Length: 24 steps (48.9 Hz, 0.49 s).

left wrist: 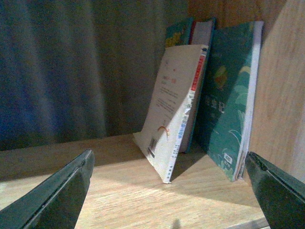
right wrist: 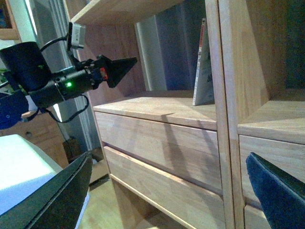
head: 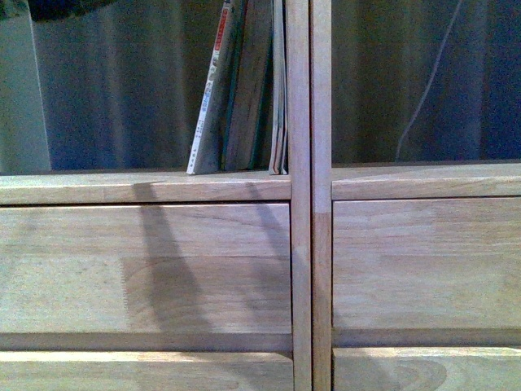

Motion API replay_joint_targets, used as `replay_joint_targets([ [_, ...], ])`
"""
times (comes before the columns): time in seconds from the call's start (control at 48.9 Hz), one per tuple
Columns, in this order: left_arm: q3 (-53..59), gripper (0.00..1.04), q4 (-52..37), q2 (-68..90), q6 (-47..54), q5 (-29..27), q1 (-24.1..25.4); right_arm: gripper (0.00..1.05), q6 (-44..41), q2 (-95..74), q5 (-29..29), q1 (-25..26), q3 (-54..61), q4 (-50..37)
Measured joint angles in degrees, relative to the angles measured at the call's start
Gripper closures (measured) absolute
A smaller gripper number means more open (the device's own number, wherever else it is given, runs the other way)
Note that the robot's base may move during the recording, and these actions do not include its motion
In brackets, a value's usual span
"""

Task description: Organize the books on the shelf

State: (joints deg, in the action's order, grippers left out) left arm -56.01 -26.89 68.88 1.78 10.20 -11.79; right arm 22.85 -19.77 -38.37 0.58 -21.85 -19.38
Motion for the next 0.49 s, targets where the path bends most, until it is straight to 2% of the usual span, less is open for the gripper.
replay_joint_targets([
  [0.082, 0.5, 0.08, 0.1, 0.3, -0.2, 0.0, -0.1, 0.07, 0.0, 0.0, 0.0, 0.0, 0.0, 0.0],
  [0.102, 0.3, 0.1, 1.7, 0.3, -0.2, -2.6, -0.6, 0.07, 0.0, 0.0, 0.0, 0.0, 0.0, 0.0],
  [0.123, 0.0, 0.15, 6.2, -0.2, -0.6, -8.5, -1.3, 0.07, 0.0, 0.0, 0.0, 0.0, 0.0, 0.0],
  [0.164, 1.5, 0.23, 11.4, -2.0, -0.9, -16.3, -1.3, 0.07, 0.0, 0.0, 0.0, 0.0, 0.0, 0.0],
  [0.184, 3.8, 0.29, 11.6, -3.3, -1.0, -19.6, -1.1, 0.08, -1.1, 0.0, 2.0, -0.6, -0.2, 0.9],
  [0.205, 5.4, 0.32, 11.4, -4.2, -1.1, -20.6, -0.7, 0.11, -3.0, 0.2, 7.7, -2.2, -1.1, 4.4],
  [0.225, 8.0, 0.38, 10.4, -5.6, -1.2, -20.9, -0.1, 0.16, -5.9, 0.6, 17.2, -5.6, -2.8, 11.1],
  [0.266, 11.4, 0.45, 8.9, -7.4, -1.3, -20.9, 0.7, 0.22, -10.3, 1.5, 28.2, -9.0, -3.8, 18.3],
  [0.348, 17.1, 0.57, 6.3, -10.5, -1.3, -20.1, 1.8, 0.34, -16.2, 3.1, 41.6, -10.2, -1.8, 25.1],
  [0.43, 21.4, 0.68, 4.4, -12.7, -1.4, -18.8, 2.4, 0.44, -18.6, 4.6, 45.6, -9.2, 0.8, 25.4],
  [0.491, 24.7, 0.77, 3.1, -14.3, -1.4, -18.1, 3.0, 0.53, -20.0, 5.7, 41.4, -5.6, 2.6, 25.1],
])
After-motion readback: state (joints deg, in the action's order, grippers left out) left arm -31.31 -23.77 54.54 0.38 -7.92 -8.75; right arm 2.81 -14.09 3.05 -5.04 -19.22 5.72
